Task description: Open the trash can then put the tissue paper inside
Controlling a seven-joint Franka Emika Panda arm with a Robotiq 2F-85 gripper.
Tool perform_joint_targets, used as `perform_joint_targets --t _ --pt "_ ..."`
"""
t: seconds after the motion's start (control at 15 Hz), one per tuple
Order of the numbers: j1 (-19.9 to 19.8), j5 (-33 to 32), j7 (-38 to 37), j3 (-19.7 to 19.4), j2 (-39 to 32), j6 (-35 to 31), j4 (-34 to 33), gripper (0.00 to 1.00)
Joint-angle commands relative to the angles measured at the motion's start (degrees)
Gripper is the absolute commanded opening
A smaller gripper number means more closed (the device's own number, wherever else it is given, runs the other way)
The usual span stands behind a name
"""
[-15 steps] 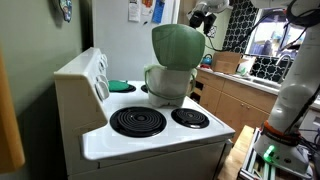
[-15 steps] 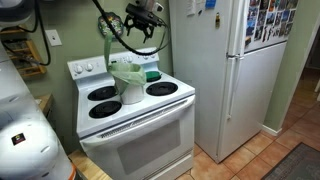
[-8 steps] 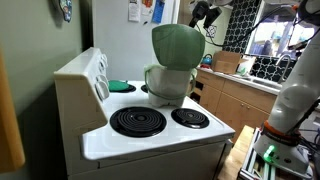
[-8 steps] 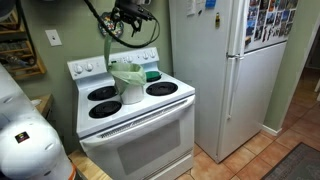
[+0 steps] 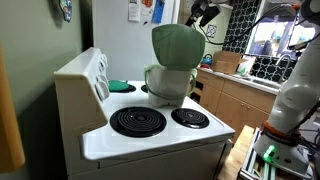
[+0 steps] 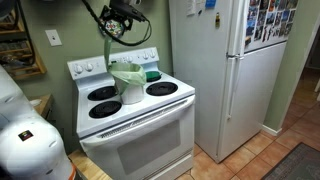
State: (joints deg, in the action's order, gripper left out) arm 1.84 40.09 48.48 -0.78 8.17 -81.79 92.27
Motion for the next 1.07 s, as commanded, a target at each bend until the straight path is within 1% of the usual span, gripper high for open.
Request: perform_joint_targets --t 0.0,0.2,0.53,0.73,1.0 --pt "0.51 1.67 1.76 -0.32 0.17 2.87 0.91 1.00" --pt "0.58 1.46 0.58 -0.01 -0.55 4.77 0.53 1.00" --pt "0.42 -0.33 0.52 0.45 -1.57 2.74 0.23 1.00" --pt "0.41 -1.13 0.50 0.53 -2.42 2.62 -0.11 1.00" --pt "0.18 -3.59 -0.38 0.57 -3.15 0.61 -0.28 1.00"
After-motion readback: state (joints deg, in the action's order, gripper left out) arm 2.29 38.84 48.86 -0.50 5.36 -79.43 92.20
